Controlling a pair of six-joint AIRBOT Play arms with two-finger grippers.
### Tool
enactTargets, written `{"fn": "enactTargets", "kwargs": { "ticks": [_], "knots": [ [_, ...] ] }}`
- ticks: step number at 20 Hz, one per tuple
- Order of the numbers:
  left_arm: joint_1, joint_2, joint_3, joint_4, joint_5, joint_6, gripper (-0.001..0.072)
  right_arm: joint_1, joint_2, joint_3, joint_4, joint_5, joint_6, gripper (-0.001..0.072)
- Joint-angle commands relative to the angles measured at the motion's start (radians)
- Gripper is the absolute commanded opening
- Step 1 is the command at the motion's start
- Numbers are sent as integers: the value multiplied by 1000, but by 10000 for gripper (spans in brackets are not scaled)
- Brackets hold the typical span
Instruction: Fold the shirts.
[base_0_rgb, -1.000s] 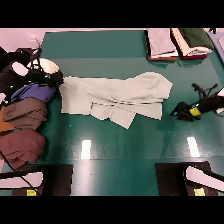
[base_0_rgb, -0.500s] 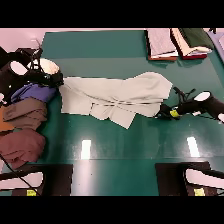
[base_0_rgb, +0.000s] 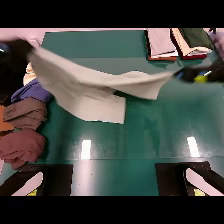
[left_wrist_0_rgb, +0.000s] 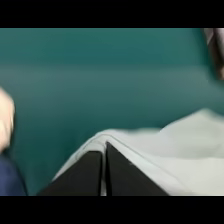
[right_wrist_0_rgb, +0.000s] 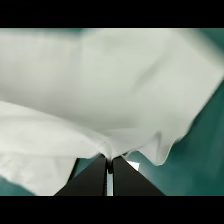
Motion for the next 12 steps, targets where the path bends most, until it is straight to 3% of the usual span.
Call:
{"fn": "enactTargets", "kwargs": {
  "ticks": [1,7,12],
  "knots": [
    [3,163,229,11,-2,11,22,-97,153,280,0,18,-5,15],
    [3,253,524,8,-22,-14,20,-316,207,626,1,146,14,15],
    [3,195,515,-21,-94,-42,20,-373,79,814,11,255,61,15]
  ]
}}
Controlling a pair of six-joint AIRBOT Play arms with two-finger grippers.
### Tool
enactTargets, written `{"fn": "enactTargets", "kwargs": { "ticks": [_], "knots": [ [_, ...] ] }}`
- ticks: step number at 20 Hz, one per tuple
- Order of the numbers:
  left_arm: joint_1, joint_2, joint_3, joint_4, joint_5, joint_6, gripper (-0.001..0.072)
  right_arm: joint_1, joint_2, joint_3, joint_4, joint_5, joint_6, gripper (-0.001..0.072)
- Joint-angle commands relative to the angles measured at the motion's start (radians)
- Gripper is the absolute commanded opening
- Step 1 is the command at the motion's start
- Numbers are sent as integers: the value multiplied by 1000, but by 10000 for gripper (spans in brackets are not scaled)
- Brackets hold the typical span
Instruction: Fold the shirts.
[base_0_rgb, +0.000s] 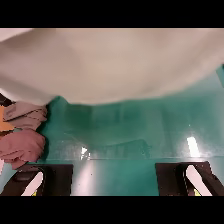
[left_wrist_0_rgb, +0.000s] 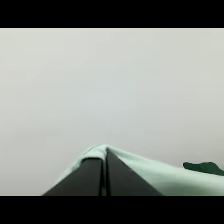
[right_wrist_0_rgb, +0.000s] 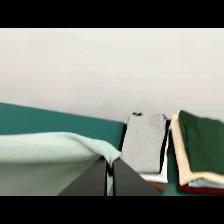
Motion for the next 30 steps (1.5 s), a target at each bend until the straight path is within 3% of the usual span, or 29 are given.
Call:
{"fn": "enactTargets", "kwargs": {
  "ticks": [1,6,8,11,14,18,21,25,30],
  "knots": [
    [1,-60,-11,-52,-85,-17,20,-24,-93,102,-2,77,32,14],
    [-2,-325,-216,-114,-201,-15,20,136,-283,-114,-38,127,42,14],
    [-24,-457,-303,-110,-227,-6,20,216,-376,-216,-195,122,63,14],
    [-77,-669,-376,-106,-205,20,21,314,-545,-311,-363,114,68,14],
    [-90,-847,-375,-103,-103,19,21,365,-709,-303,-375,56,69,15],
    [-72,-894,-374,-95,30,22,21,382,-857,-137,-368,12,68,15],
    [-41,-892,-351,-90,-103,78,22,373,-864,-89,-379,65,53,15],
    [-23,-893,-397,76,-305,90,22,357,-785,-271,-378,51,39,14],
    [-23,-893,-562,81,-257,90,22,372,-762,-478,-369,-14,40,16]
  ]
}}
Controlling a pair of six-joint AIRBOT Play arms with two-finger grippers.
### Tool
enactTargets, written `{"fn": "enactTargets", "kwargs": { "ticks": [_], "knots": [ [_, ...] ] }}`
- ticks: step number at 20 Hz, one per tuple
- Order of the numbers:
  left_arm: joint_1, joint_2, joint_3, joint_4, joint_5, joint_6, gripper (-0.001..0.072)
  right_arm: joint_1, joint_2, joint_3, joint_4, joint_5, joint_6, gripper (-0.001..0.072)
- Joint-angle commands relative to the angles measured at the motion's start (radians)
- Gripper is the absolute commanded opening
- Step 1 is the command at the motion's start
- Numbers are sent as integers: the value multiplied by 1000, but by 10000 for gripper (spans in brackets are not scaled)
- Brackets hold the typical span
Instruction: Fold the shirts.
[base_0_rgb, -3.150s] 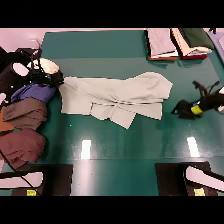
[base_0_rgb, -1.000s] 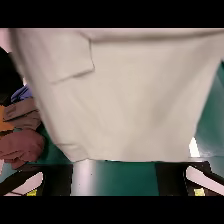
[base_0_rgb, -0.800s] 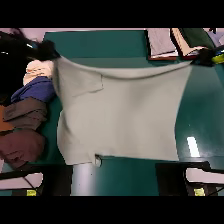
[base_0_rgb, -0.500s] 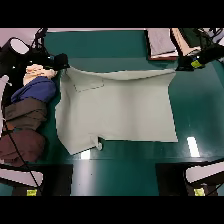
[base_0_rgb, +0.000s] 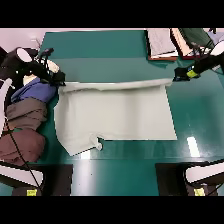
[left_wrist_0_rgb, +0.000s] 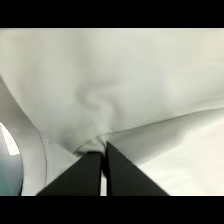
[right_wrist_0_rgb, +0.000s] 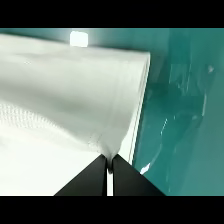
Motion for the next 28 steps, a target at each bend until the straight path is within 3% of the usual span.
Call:
{"fn": "enactTargets", "kwargs": {
  "ticks": [1,2,3,4,8,11,17,23,28],
  "knots": [
    [3,-2,-100,36,-10,2,42,17,11,-122,11,-36,-1,16],
    [3,-2,-109,46,-13,-7,315,26,11,-134,16,-40,-1,28],
    [3,2,-109,60,-18,-39,562,29,11,-134,27,-41,-1,230],
    [3,16,-109,76,-29,-61,539,29,16,-130,39,-34,-1,400],
    [3,183,-158,149,-105,-100,539,24,148,-198,59,-8,-4,399],
    [3,426,-439,220,-96,-143,539,25,317,-352,60,-7,-11,399],
    [3,796,-947,174,-100,-289,540,27,531,-537,60,-64,-11,398],
    [2,812,-1116,-30,36,-291,539,27,596,-537,60,-70,-11,397],
    [3,812,-1165,-245,132,-204,534,26,626,-537,60,-68,-11,397]
  ]
}}
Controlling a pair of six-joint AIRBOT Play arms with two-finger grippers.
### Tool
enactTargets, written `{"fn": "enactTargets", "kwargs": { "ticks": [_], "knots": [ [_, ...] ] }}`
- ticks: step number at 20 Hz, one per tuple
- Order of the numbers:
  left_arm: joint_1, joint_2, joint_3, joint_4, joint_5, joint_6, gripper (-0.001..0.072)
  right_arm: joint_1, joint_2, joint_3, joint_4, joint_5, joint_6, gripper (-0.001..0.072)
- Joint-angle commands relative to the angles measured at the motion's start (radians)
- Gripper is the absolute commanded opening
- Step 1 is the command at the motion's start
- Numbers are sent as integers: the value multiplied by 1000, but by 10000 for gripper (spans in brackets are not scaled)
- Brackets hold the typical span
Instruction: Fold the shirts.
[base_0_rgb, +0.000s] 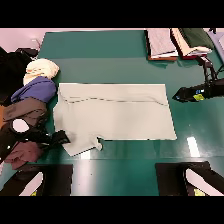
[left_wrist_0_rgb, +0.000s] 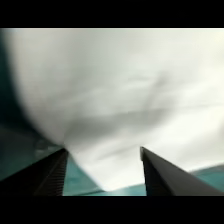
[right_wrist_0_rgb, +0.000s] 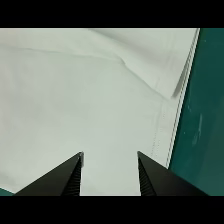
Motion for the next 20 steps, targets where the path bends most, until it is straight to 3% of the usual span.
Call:
{"fn": "enactTargets", "kwargs": {
  "ticks": [1,2,3,8,10,11,14,16,19,20],
  "knots": [
    [2,3,-22,-114,70,46,316,-8,26,-2,-2,14,0,397],
    [2,3,-5,-112,58,62,95,-24,32,-3,-3,37,0,397],
    [2,3,20,-111,43,80,22,-52,42,-13,-5,59,0,397],
    [2,5,175,-80,0,109,21,-309,97,-266,-12,125,-43,395],
    [2,5,211,-80,-1,124,21,-430,63,-372,-8,166,-60,559],
    [2,5,218,-80,3,124,21,-472,34,-412,-6,168,-61,556],
    [2,5,219,-80,5,131,21,-499,-56,-506,11,135,-79,489],
    [2,5,219,-80,5,131,21,-454,-104,-534,76,82,-82,487],
    [2,5,219,-80,5,131,21,-331,-170,-521,131,22,-82,425],
    [2,5,219,-79,5,132,21,-288,-179,-505,129,9,-82,334]
  ]
}}
